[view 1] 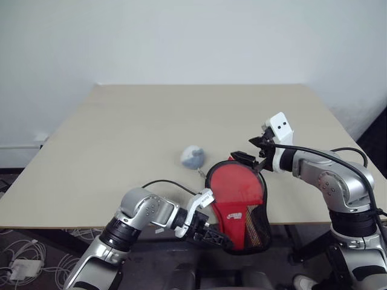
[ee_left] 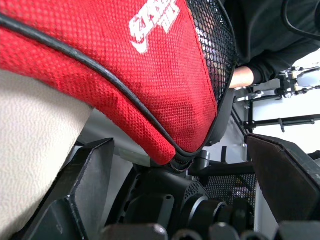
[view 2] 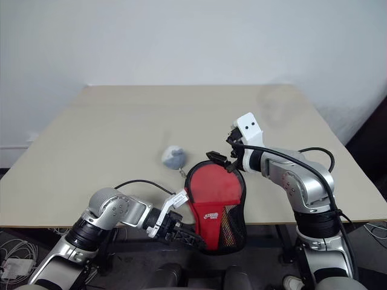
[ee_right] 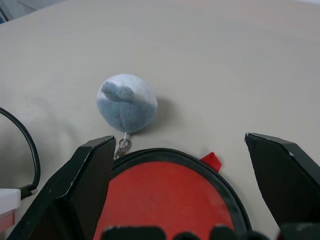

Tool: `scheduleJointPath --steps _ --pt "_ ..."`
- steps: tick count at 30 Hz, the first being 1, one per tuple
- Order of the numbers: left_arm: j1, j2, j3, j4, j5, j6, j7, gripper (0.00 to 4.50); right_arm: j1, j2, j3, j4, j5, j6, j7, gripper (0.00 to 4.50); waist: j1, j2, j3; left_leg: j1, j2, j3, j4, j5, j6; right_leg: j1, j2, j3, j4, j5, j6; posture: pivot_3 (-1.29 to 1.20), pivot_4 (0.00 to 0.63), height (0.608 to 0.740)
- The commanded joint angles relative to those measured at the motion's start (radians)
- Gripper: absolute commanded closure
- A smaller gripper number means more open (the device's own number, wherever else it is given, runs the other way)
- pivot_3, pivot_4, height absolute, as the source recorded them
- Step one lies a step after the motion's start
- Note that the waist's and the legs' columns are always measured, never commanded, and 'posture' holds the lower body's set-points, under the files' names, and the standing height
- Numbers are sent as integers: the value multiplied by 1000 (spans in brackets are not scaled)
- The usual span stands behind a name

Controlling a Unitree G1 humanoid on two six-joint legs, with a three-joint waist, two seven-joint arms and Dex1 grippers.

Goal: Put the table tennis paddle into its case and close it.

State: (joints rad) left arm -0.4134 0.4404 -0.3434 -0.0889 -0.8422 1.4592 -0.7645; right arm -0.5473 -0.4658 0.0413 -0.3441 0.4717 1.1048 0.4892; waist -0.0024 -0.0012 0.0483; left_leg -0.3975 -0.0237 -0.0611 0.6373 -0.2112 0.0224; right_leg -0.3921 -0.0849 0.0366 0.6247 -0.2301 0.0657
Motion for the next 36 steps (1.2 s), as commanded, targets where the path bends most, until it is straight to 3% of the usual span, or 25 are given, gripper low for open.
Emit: scheduleJointPath --steps 1,8,12,14,16,24,27,36 --pt "-22 25 112 -16 -12 13 16 19 -31 -2 -10 -22 7 -12 0 0 0 0 0 0 0 0 0 0 0 0 0 0 0 0 0 0 0 740" --pt "-19 173 293 -115 -94 47 -32 19 -28 -7 -15 -23 9 -10 3 0 -19 -1 1 0 1 0 -1 0 0 -1 1 0 1 0 0 0 0 740" --pt "-5 383 256 -197 -17 -176 -214 19 -35 -13 -14 -8 7 -17 14 0 -24 -2 3 0 1 1 -4 0 -1 -2 0 1 -1 0 0 0 0 740" --pt "-15 405 270 -159 16 -279 -258 19 -45 -18 -11 6 2 -27 23 0 -23 -2 3 0 1 2 -5 -1 -2 -4 0 2 -2 0 0 0 0 740" --pt "-27 396 270 -118 53 -365 -276 19 -58 -21 -7 27 -4 -38 32 0 -19 -1 4 0 0 3 -6 -2 -3 -4 -1 2 -2 0 0 0 0 740" --pt "-34 101 211 -124 151 -576 -136 19 -192 -64 30 244 -80 -180 103 0 -19 -5 5 0 0 2 -4 0 0 -1 -1 2 -2 0 0 0 0 740" --pt "-20 16 116 -76 281 -708 -96 637 -273 -71 75 369 -134 -274 157 0 -21 -5 5 0 0 3 -4 0 0 -1 0 3 -1 2 2 0 0 740" --pt "8 -101 -48 47 529 -985 -65 3869 -518 56 172 750 -240 -461 279 0 -25 -4 5 2 1 6 -5 1 0 -1 1 5 0 4 1 0 0 740"
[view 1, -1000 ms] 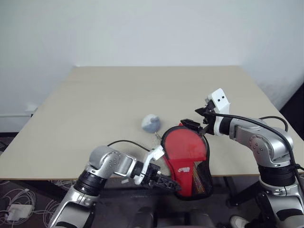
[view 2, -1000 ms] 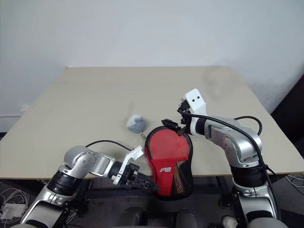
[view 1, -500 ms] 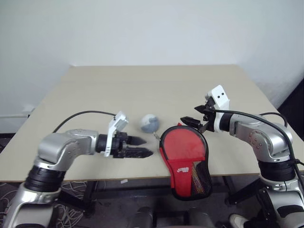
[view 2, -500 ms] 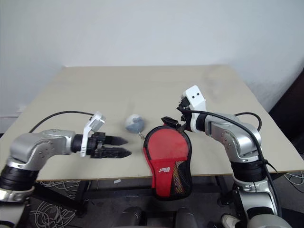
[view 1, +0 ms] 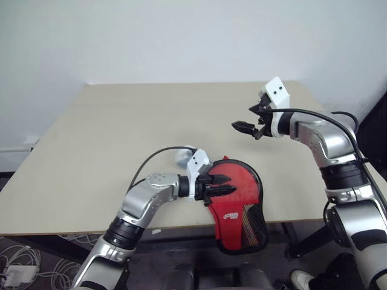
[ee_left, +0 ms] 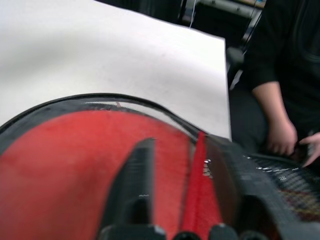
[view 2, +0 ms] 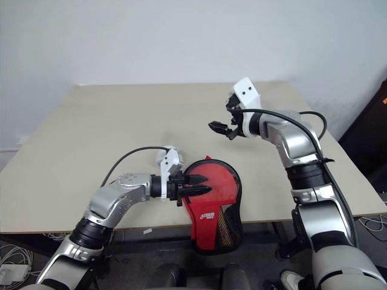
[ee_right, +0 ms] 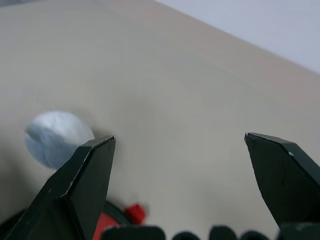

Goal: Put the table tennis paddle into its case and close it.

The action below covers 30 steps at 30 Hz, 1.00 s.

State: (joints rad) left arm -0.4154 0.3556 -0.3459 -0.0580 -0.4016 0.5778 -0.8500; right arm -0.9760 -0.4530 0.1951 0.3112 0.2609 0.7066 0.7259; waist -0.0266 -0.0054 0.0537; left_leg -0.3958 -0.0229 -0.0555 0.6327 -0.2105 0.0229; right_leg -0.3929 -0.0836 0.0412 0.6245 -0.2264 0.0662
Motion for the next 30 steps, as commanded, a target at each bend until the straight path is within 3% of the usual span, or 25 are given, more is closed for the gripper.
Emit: scheduleJointPath --steps 1,9,16,30 --pt "19 -17 -59 25 120 -132 27 4187 -111 64 30 141 -41 -77 58 0 -1 0 0 0 0 0 0 0 0 0 0 0 0 1 -2 0 0 740" --pt "100 -27 -83 65 194 -226 20 4187 -253 219 105 485 -150 -236 167 0 -12 2 0 0 -1 -3 0 0 0 0 0 -1 2 2 -3 0 0 740" --pt "129 -41 -87 79 220 -238 16 4187 -330 343 72 741 -202 -347 132 0 -21 2 0 1 -1 -5 -1 1 -1 1 0 -2 2 2 -3 0 0 740" --pt "140 -40 -80 73 238 -235 9 4187 -334 479 -1 926 -261 -398 32 0 -22 3 -1 2 -2 -5 -1 1 -2 1 0 -2 4 2 -3 0 0 740"
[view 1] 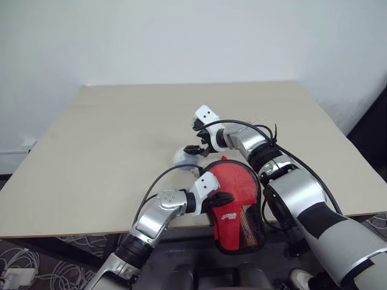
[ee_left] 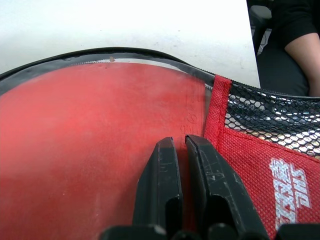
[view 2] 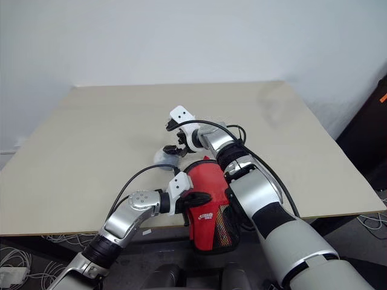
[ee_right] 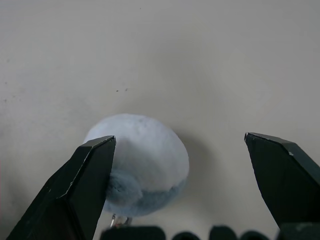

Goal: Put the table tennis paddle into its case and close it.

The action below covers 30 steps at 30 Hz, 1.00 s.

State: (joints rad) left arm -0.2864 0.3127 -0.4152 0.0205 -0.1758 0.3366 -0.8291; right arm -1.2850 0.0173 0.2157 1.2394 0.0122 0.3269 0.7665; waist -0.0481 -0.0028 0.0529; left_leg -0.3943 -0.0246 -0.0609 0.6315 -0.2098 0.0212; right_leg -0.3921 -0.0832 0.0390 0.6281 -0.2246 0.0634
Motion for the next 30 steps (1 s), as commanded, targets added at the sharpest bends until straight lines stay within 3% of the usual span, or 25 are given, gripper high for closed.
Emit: scheduleJointPath --steps 1,18,27,30 --pt "11 3 -10 -7 13 7 -12 4187 -21 13 -22 1 -19 -17 -8 0 0 0 0 0 0 0 0 0 0 0 0 0 0 0 0 0 0 740" --pt "4 8 -3 12 25 -9 -18 4187 22 26 50 3 -137 55 170 0 -5 2 -2 1 0 -1 0 0 0 0 0 0 3 0 0 0 0 740" --pt "2 8 -1 23 28 -17 -21 4187 23 13 47 3 -160 20 179 0 -5 2 -2 1 -1 -1 3 0 -1 -1 0 0 11 -2 -1 0 0 740" --pt "1 7 0 26 29 -19 -21 4243 21 11 41 5 -163 11 172 949 -5 2 -2 2 -1 -1 3 0 -1 -1 0 0 12 -2 -1 0 0 740"
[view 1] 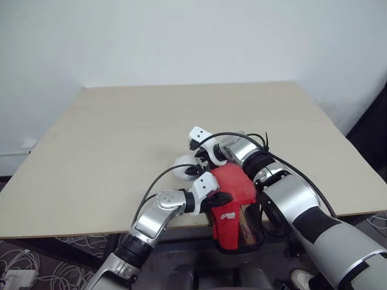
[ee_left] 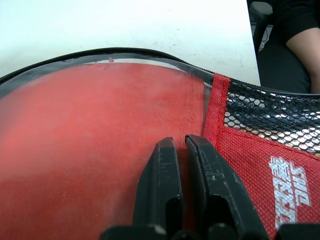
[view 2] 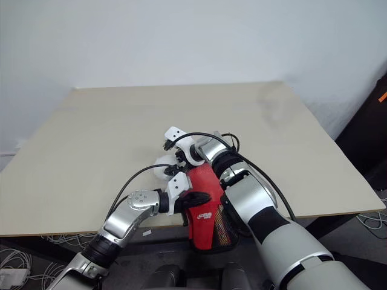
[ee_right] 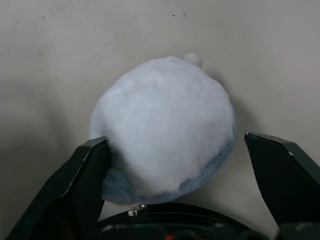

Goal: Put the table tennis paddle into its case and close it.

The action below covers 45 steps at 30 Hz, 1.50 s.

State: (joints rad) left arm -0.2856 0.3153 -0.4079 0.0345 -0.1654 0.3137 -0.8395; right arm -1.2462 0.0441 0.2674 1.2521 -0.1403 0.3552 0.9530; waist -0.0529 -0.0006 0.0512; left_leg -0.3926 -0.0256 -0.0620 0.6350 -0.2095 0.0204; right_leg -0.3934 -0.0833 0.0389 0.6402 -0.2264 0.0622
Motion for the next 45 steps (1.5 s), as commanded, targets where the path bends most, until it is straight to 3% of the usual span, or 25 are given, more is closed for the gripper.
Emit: scheduleJointPath --steps 1,8,11,39,45 --pt "0 4 -7 14 19 3 -10 4243 -19 -17 -13 -7 -10 -18 -15 1309 0 0 0 0 0 0 0 0 0 0 0 0 0 0 0 0 0 740" --pt "-6 3 -7 25 20 -3 -13 4243 -26 -20 -35 -5 -1 -16 -25 3759 0 0 0 0 0 0 1 0 0 0 0 0 0 0 0 0 0 740" --pt "-11 0 -6 36 23 -7 -13 4243 -27 -23 -42 -5 1 -14 -28 4476 0 0 0 0 0 0 1 0 0 0 0 0 0 0 0 0 0 740" --pt "-80 -69 24 155 110 114 171 4243 -74 -39 -168 38 17 30 -197 4476 0 0 -1 0 0 -1 3 0 0 2 0 -1 2 0 0 0 0 740" --pt "-86 -74 15 179 128 116 185 4243 -72 -59 -219 53 29 35 -353 4476 0 1 -3 1 0 -1 3 0 0 2 0 -1 2 0 0 0 0 740"
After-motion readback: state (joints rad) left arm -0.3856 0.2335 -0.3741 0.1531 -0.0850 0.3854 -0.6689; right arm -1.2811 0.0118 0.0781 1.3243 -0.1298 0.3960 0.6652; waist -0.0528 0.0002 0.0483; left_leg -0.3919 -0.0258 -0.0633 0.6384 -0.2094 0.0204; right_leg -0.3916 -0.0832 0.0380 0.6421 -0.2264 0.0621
